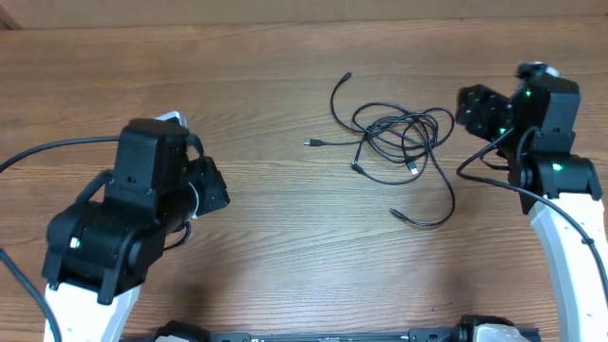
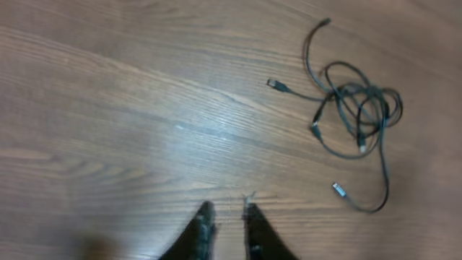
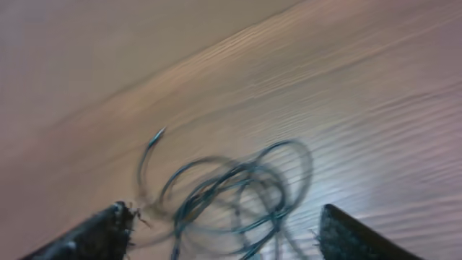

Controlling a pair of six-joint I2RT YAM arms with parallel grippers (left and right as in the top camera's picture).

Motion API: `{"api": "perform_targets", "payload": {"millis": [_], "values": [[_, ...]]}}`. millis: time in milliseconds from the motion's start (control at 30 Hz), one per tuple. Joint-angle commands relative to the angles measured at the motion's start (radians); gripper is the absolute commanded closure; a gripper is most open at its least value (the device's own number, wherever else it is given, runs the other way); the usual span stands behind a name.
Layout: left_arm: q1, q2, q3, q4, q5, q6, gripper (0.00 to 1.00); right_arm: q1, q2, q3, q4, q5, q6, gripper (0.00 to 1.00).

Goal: Untangle cables

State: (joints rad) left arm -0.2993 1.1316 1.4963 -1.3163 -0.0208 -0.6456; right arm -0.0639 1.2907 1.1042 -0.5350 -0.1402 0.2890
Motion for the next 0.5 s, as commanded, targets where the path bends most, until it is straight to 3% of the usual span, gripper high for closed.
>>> {"api": "perform_targets", "payload": {"millis": [0, 33, 67, 100, 167, 200, 233, 467], "values": [[0.004, 0.048, 0.007, 0.004, -0.002, -0.077, 0.41, 0.018, 0.042, 0.017, -0.014, -0.206, -0.128, 0.15], [0.004, 0.066, 0.007, 0.003, 0.014, -0.077, 0.28, 0.025, 0.058, 0.017, -0.026, -0.22, -0.148, 0.15], [0.004, 0.08, 0.007, 0.003, 0.024, -0.077, 0.06, 0.031, 0.073, 0.017, -0.037, -0.222, -0.158, 0.14], [0.004, 0.102, 0.007, 0.003, 0.042, -0.076, 0.0, 0.037, 0.09, 0.017, -0.048, -0.221, -0.161, 0.14], [0.004, 0.138, 0.007, -0.015, 0.06, -0.075, 0.0, 0.044, 0.117, 0.017, -0.065, -0.222, -0.16, 0.14], [0.004, 0.153, 0.007, -0.039, 0.071, -0.066, 0.0, 0.048, 0.13, 0.017, -0.077, -0.222, -0.16, 0.1], [0.004, 0.167, 0.007, -0.053, 0.076, -0.067, 0.01, 0.051, 0.139, 0.017, -0.088, -0.222, -0.159, 0.0], [-0.017, 0.11, 0.007, -0.061, 0.03, -0.065, 0.03, 0.082, 0.145, 0.017, -0.162, -0.225, -0.156, 0.0]]}}
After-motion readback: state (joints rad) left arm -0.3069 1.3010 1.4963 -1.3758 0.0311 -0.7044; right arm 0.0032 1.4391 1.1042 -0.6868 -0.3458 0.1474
